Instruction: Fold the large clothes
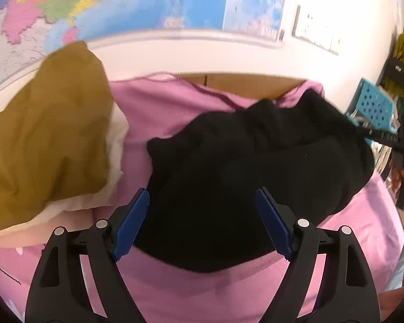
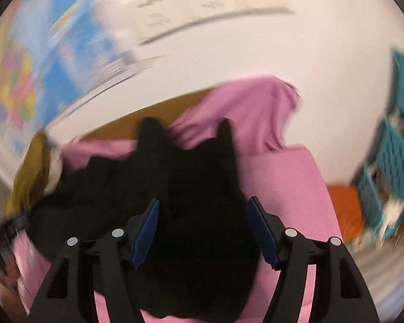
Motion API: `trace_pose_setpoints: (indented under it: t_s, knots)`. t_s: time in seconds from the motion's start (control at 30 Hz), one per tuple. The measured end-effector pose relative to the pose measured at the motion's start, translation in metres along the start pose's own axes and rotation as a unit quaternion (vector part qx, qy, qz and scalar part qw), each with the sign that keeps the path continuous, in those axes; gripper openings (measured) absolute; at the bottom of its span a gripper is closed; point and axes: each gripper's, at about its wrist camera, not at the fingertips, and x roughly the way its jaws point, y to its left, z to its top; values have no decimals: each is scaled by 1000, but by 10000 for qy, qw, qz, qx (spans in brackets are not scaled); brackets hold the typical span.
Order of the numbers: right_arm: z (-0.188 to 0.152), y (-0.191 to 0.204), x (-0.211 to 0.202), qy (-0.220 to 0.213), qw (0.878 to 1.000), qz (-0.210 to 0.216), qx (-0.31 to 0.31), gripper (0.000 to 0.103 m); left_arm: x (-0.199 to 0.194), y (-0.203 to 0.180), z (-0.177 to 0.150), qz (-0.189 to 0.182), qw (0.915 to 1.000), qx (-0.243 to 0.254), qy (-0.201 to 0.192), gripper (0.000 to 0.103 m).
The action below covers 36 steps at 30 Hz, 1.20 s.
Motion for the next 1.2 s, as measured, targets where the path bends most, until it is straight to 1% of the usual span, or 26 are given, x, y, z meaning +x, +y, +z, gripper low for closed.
trace_pose_setpoints:
  t_s: [0.03,0.07,0.13,0.17,0.23,0.27,0.3,0.33,0.37,0.4,0.43,0.47,0.5,0.57,0.6,0.63,0.67,0.7,0.73,0.77,0.8,0.87,0.93,1.03,1.13,1.2]
  knots:
    - [5,-9,6,-9,9995,131,284,54,5,0,0,12,10000,-5,59,80]
    - [8,-11,10,-8,9995,50,319,49,12,2,-1,-15,9999,-81,136,81]
    - [17,-8,20,14,9996,-271,124,48,15,9,-1,-106,9995,-225,191,81]
    - [19,-7,24,2,9995,-286,107,48,16,13,-1,-162,9992,-313,203,81]
    - [23,1,43,342,9991,-218,-126,48,15,16,-2,-182,9989,-366,222,81]
    - [23,6,50,506,9978,-289,-313,48,14,16,-2,-154,9989,-364,232,82]
    - [23,16,59,583,9934,-623,-762,31,15,15,-2,-145,9990,-351,245,82]
    - [24,20,63,575,9896,-839,-1019,4,15,14,-3,-112,9991,-320,253,82]
    - [27,16,61,492,9889,-1010,-975,3,15,14,-3,-57,9992,-296,254,82]
    - [31,8,56,376,9905,-1034,-818,3,14,14,-3,-39,9992,-314,258,82]
    - [36,-7,44,108,9933,-1063,-441,3,14,16,-3,-56,9990,-344,262,82]
    - [39,-23,37,-24,9956,-939,-60,3,15,18,-4,-47,9988,-409,272,82]
    - [40,-31,38,35,9968,-787,113,3,16,21,-3,-58,9985,-471,288,82]
    - [29,-30,53,439,9962,-757,-33,4,18,24,-4,-142,9979,-539,319,82]
    - [21,-27,57,613,9943,-844,-205,10,17,24,-5,-157,9978,-558,315,82]
    - [19,-28,53,589,9947,-836,-121,26,14,24,-7,-156,9978,-566,300,82]
    - [18,-32,44,498,9957,-776,78,37,12,23,-8,-146,9979,-566,291,82]
    - [16,-38,30,283,9970,-619,377,55,7,22,-10,-135,9978,-597,250,82]
    - [14,-44,11,-37,9972,-391,635,57,2,23,-12,-130,9977,-643,194,81]
    - [10,-45,-4,-162,9969,-219,732,57,-5,24,-14,-130,9974,-693,141,80]
    - [2,-44,-21,-196,9966,19,798,57,-11,24,-16,-137,9973,-713,88,80]
    - [-10,-40,-42,-245,9939,555,919,61,-28,24,-22,-242,9967,-764,-107,80]
    - [-33,-35,-55,-70,9880,1126,1055,63,-40,23,-30,-409,9958,-805,-162,80]
    - [-70,-24,-55,382,9732,1834,1333,67,-42,16,-43,-686,9939,-860,-1,80]
    - [-98,-12,-43,742,9606,2146,1604,67,-30,4,-59,-1179,9878,-969,324,80]
    - [-106,-8,-30,833,9551,2237,1754,67,-18,-5,-65,-1214,9869,-945,491,80]
